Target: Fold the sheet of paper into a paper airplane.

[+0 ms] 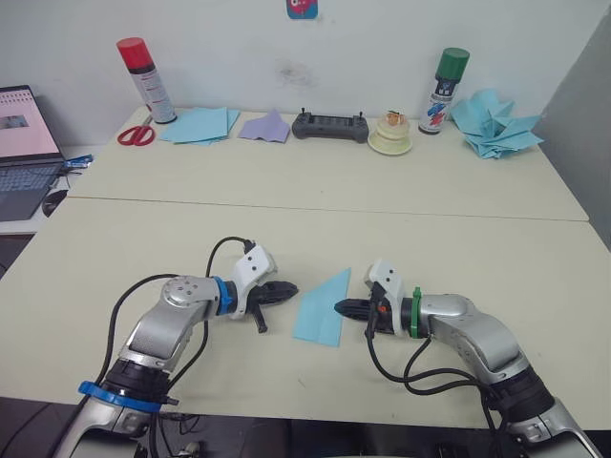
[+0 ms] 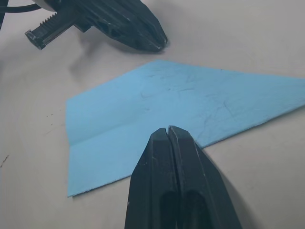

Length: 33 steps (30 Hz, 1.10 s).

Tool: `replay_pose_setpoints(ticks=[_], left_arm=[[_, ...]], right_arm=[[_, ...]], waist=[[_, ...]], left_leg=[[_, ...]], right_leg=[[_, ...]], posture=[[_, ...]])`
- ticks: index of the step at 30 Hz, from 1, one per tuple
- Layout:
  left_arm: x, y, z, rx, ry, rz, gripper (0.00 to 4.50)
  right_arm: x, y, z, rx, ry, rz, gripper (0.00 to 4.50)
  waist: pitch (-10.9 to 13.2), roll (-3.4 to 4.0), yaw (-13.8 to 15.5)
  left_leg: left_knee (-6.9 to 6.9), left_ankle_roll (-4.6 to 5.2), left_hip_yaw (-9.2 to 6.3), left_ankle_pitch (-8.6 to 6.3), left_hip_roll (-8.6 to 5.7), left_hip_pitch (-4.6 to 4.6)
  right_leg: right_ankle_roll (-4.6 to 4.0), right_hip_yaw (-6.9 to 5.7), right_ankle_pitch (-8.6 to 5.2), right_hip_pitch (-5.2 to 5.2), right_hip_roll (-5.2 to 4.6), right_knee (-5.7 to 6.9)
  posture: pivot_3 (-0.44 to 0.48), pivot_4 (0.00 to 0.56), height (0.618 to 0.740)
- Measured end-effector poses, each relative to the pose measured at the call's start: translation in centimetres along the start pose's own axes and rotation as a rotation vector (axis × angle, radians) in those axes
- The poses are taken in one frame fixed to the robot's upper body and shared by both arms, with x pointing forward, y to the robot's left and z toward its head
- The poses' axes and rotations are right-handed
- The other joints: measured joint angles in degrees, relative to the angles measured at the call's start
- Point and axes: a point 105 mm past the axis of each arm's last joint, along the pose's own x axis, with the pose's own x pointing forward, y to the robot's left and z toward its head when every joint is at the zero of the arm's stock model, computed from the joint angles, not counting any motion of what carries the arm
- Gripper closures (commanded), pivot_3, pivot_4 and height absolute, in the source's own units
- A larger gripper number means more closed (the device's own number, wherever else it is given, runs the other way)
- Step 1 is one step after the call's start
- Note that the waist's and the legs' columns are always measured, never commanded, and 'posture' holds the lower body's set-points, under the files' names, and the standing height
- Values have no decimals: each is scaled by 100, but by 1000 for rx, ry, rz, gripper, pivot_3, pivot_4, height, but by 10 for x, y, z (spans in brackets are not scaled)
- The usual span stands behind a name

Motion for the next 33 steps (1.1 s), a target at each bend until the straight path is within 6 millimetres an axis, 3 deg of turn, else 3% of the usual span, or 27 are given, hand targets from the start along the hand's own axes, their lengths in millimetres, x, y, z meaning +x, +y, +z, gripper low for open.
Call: replay_pose_setpoints(ticks=[3, 16, 28, 31, 33], left_arm=[[-3, 4, 3, 92, 2, -8, 2570], [4, 20, 12, 332, 6, -25, 2570], [3, 26, 10, 384, 18, -52, 2570], [5, 25, 11, 382, 9, -54, 2536], [7, 24, 11, 381, 4, -56, 2536]], right_arm=[[0, 0, 0, 1, 0, 4, 4500], [1, -1, 2, 15, -3, 11, 4500], [1, -1, 6, 48, -7, 12, 4500], [2, 0, 6, 66, -12, 16, 3903], [2, 2, 8, 72, -16, 30, 3260]], waist=[[2, 0, 0], [4, 0, 2], [5, 0, 1], [5, 0, 2], [6, 1, 2]], left_leg=[[0, 0, 1, 0, 0, 0], [1, 0, 1, 0, 0, -9], [3, 1, 2, 0, 0, -34], [4, 0, 1, 0, 0, -36], [5, 1, 1, 0, -1, -35]], right_leg=[[0, 1, 0, 0, 0, 0], [0, 0, 1, -6, 0, 2], [-1, 0, 2, -33, 2, 7], [-1, 0, 2, -33, 1, 7], [-1, 1, 2, -33, 2, 8]], posture=[[0, 150, 740], [0, 150, 740], [0, 150, 740], [0, 150, 740], [0, 150, 740]])
